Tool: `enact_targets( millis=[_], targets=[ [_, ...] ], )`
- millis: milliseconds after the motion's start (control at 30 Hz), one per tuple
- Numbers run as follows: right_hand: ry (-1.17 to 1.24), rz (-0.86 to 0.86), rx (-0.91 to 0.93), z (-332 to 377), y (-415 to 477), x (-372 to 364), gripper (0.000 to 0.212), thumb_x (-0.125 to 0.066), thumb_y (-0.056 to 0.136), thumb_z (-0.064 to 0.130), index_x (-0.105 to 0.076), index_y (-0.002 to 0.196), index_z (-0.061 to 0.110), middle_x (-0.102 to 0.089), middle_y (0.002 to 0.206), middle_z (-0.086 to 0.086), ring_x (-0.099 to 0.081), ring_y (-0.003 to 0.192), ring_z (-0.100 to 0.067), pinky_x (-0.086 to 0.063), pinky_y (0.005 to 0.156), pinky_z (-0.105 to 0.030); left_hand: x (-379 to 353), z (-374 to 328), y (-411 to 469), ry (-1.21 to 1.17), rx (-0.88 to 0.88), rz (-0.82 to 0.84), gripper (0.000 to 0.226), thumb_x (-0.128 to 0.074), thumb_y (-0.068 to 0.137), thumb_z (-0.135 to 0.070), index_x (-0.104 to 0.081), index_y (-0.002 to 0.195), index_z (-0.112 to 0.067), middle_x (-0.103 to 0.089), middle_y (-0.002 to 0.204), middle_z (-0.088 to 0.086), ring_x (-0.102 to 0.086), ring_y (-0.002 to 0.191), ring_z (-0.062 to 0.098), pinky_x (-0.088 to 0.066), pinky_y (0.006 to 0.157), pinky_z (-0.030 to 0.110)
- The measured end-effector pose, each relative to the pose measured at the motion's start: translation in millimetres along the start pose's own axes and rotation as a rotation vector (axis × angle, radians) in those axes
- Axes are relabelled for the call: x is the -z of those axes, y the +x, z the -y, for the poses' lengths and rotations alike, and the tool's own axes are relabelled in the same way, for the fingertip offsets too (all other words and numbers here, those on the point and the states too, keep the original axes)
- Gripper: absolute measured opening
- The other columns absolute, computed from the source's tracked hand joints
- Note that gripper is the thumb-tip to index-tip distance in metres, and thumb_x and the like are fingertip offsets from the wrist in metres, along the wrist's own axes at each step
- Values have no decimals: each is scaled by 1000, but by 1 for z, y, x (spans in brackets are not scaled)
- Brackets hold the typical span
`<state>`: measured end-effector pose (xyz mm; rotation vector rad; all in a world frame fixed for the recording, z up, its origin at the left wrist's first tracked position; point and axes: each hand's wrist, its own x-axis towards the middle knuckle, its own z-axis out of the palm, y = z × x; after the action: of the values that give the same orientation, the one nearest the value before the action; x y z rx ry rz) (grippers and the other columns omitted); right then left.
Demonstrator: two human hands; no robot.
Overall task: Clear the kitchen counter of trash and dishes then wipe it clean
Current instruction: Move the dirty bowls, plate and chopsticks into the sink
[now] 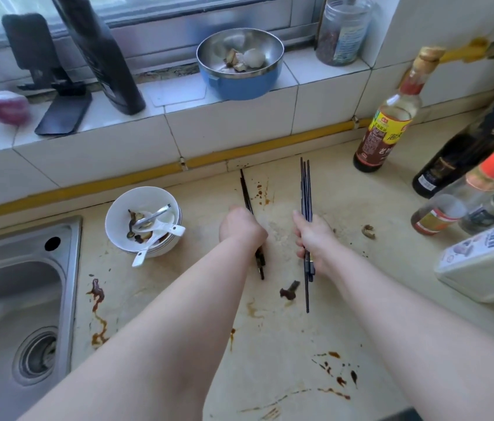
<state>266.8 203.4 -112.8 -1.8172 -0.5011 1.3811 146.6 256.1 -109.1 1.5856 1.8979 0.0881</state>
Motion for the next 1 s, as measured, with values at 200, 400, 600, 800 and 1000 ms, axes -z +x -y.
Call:
enact_targets(
  millis=[200,400,600,800,1000],
  targets=[
    [-4,11,-10,-1,2,-9,21,-51,97,31,-46,111,16,-41,65,1,-35,54,-12,-35,46,-24,17,11,-7,-21,53,109,18,-67,78,-15,-50,78,-13,-54,78,5,-55,72,21,-48,61,25],
    [-35,49,12,2,-11,-31,56,-51,94,45,-43,136,10,-43,70,1,-37,59,-12,-37,54,-25,49,27,-25,-393,130,371,31,-76,79,-14,-60,104,-6,-66,97,11,-66,79,18,-60,68,26],
    [-104,110,79,8,-34,-60,54,-67,82,49,-57,118,10,-65,96,-4,-59,86,-21,-50,75,-35,65,36,-54,-418,-33,467,23,-80,76,-14,-59,85,-10,-62,77,3,-62,65,10,-58,67,21],
    [-109,65,294,18,-56,-85,30,-44,98,35,-53,108,8,-64,92,-1,-62,89,-20,-48,80,-35,90,55,-72,-413,-83,307,7,-70,85,-9,-63,86,-9,-69,80,8,-64,58,11,-56,53,18],
    [-153,-12,688,27,-77,-93,17,-43,100,29,-44,105,12,-62,86,2,-54,80,-9,-38,68,-20,122,66,-81,-443,-200,-6,7,-57,91,-14,-64,89,-11,-70,77,-1,-60,41,6,-42,39,17]
  ],
)
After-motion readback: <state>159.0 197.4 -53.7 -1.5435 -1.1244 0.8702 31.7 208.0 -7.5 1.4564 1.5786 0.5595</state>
